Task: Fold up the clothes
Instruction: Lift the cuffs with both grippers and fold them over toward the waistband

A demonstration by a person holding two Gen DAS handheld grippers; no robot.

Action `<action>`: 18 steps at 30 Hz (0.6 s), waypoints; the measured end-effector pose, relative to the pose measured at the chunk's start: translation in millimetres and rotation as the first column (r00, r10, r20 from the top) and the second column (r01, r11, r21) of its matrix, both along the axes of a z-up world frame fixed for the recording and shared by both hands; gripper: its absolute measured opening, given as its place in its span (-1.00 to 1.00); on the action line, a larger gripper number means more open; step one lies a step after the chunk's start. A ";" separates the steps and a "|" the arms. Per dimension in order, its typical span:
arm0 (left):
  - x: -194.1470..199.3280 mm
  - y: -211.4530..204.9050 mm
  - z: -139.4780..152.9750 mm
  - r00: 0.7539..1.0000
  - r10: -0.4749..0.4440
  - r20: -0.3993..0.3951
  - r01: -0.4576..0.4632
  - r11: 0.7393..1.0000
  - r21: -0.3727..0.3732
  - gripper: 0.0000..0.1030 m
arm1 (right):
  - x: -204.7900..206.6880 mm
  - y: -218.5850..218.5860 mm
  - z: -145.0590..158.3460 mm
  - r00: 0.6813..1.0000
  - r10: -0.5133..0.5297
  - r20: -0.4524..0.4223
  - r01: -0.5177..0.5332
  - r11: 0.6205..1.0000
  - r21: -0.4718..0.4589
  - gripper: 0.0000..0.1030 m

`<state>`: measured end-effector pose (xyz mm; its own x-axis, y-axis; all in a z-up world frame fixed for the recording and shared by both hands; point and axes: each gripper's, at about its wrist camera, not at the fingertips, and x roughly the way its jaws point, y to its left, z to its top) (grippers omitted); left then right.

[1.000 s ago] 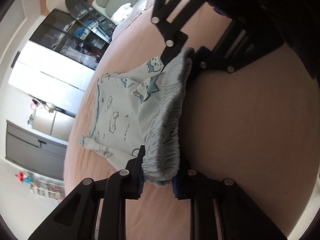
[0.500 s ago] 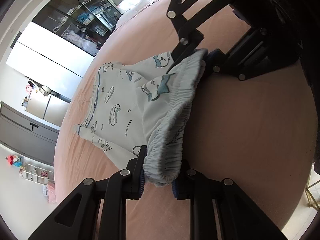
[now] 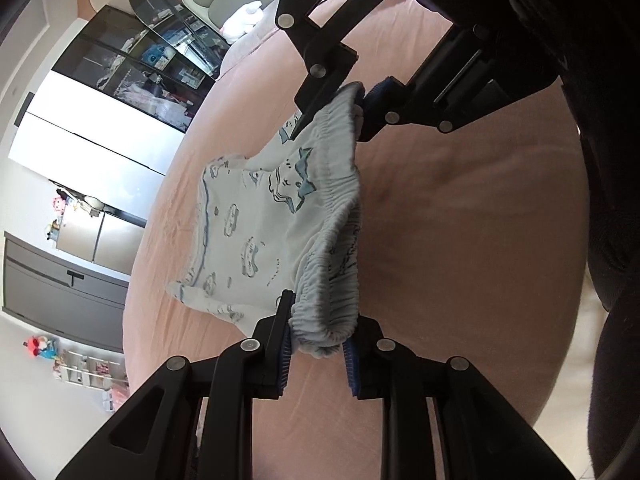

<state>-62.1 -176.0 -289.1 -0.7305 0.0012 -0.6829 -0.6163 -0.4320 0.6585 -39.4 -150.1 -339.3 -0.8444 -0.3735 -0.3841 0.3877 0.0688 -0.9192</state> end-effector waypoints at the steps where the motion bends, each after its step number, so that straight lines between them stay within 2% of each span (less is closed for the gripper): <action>1: 2.0 1.3 4.4 1.000 -0.005 -0.014 0.005 1.000 0.003 -0.63 | 0.4 1.9 4.1 1.000 -0.005 0.001 0.005 1.000 -0.001 -0.73; 11: 12.6 4.3 43.0 0.995 0.001 -0.096 0.003 0.999 0.041 -0.63 | 20.4 18.0 40.0 0.999 -0.014 -0.047 0.013 1.000 -0.020 -0.73; 18: 16.8 3.4 65.4 0.992 0.014 -0.122 -0.007 0.998 0.056 -0.63 | 34.3 25.5 58.0 0.998 -0.017 -0.059 0.016 1.000 -0.027 -0.73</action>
<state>-45.4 -172.6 -223.8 -0.8086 0.0285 -0.5876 -0.5279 -0.4762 0.7033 -5.2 -124.7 -281.3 -0.8714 -0.3687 -0.3235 0.3334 0.0384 -0.9420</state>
